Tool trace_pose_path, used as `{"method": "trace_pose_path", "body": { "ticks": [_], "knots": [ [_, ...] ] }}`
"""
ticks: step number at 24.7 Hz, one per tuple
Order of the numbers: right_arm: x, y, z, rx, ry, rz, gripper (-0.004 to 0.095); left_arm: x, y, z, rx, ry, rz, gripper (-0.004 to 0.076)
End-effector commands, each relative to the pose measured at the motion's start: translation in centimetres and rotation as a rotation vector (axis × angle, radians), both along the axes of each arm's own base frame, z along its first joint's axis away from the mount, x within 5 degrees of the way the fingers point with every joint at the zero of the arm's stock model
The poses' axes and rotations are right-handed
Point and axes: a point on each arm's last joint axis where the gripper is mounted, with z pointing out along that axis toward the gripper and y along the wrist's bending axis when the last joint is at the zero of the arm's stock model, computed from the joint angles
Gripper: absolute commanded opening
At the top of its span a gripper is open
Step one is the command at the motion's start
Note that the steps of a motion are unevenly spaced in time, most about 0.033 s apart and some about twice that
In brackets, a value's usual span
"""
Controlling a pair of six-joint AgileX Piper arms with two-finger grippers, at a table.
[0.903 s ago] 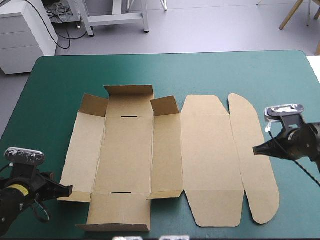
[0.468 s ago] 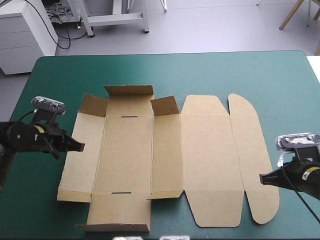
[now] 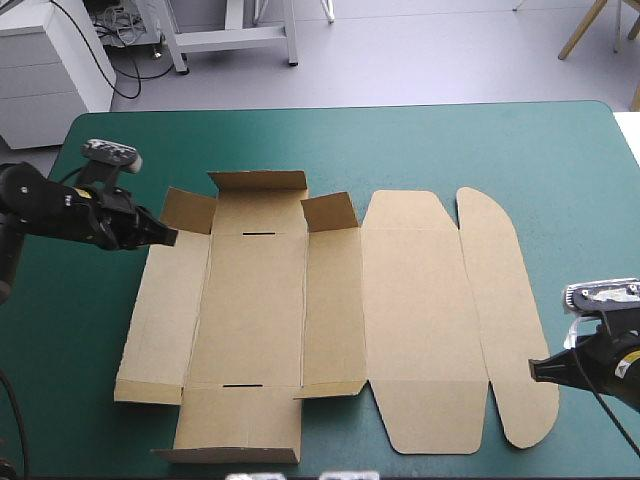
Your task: Fold the box
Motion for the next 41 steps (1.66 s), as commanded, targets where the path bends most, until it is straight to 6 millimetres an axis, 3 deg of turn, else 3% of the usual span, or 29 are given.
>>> {"method": "trace_pose_path", "body": {
  "ticks": [1, 9, 12, 15, 18, 20, 22, 24, 26, 41],
  "knots": [
    [0.2, -0.2, 0.9, -0.019, -0.066, -0.010, -0.0014, -0.9, 2.3, 1.9, -0.107, -0.044, 0.073, 0.0019],
    [0.3, -0.2, 1.0, -0.017, -0.083, -0.008, -0.0014, -2.6, 10.9, 2.2, -0.115, -0.114, 0.361, 0.0019],
    [0.3, -0.2, 1.0, -0.013, -0.083, -0.007, -0.0014, -2.7, 11.4, 2.3, -0.134, -0.129, 0.397, 0.0012],
    [0.3, -0.2, 1.0, -0.013, -0.083, -0.007, -0.0014, -2.6, 12.0, 2.2, -0.159, -0.108, 0.547, 0.0008],
    [0.3, -0.2, 1.0, -0.013, -0.083, -0.007, -0.0014, -2.7, 12.1, 2.1, -0.136, -0.094, 0.549, 0.0037],
    [0.3, -0.2, 1.0, -0.013, -0.083, -0.007, -0.0014, -2.8, 12.0, 2.0, -0.140, -0.081, 0.543, 0.0122],
    [0.3, -0.2, 1.0, -0.014, -0.083, -0.006, -0.0014, -2.8, 11.9, 2.0, -0.150, -0.074, 0.536, 0.0312],
    [0.4, -0.2, 1.1, -0.014, -0.086, -0.005, -0.0014, -2.8, 11.9, 1.9, -0.155, -0.068, 0.535, 0.0552],
    [0.4, -0.2, 1.1, -0.014, -0.086, -0.005, -0.0014, -2.9, 11.8, 1.0, -0.171, -0.030, 0.535, 0.0711],
    [0.5, -0.1, 1.2, -0.002, -0.113, 0.000, -0.0014, -4.1, 10.8, -9.8, -0.277, 0.248, 0.538, 0.0733]
  ]
}}
